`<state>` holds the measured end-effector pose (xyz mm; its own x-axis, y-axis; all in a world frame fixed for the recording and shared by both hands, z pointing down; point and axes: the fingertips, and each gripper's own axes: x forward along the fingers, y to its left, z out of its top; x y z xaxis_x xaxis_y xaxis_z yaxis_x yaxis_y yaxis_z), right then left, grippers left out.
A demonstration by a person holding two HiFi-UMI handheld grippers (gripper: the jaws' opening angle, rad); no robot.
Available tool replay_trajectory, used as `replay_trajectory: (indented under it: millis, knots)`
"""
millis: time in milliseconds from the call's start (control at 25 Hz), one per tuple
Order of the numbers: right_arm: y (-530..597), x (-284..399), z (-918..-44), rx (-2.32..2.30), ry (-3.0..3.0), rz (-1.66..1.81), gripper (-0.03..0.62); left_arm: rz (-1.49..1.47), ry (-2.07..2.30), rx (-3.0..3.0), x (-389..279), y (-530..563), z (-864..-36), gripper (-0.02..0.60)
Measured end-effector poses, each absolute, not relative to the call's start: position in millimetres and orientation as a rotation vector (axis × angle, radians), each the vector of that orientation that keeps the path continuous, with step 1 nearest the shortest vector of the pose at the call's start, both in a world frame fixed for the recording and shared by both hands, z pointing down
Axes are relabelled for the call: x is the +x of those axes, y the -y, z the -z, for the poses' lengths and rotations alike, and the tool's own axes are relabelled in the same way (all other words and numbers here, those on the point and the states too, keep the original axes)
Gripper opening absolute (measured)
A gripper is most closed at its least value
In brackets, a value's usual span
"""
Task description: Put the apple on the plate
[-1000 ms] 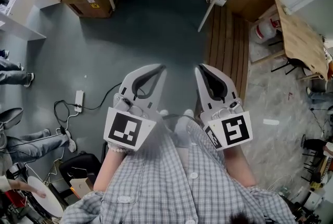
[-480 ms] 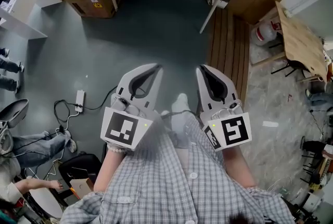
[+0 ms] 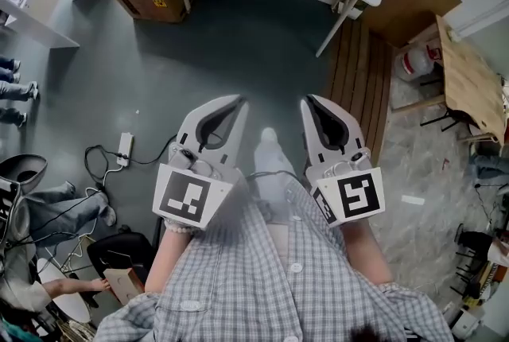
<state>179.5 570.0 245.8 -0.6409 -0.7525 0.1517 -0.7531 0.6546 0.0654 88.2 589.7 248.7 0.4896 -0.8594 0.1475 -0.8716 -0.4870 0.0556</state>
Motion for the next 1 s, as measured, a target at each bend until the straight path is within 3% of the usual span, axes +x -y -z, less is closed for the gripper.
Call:
replay_trajectory:
  millis: [280,1000]
  knots:
    - [-527,155,-243,1.078,2.698,0.177,0.029,-0.169,1.602,2.55,79,-544,-249,0.009]
    - [-411,161,-233,1.006,2.79,0.167,0.029,-0.159,1.736,2.503,82,-436,-240,0.009]
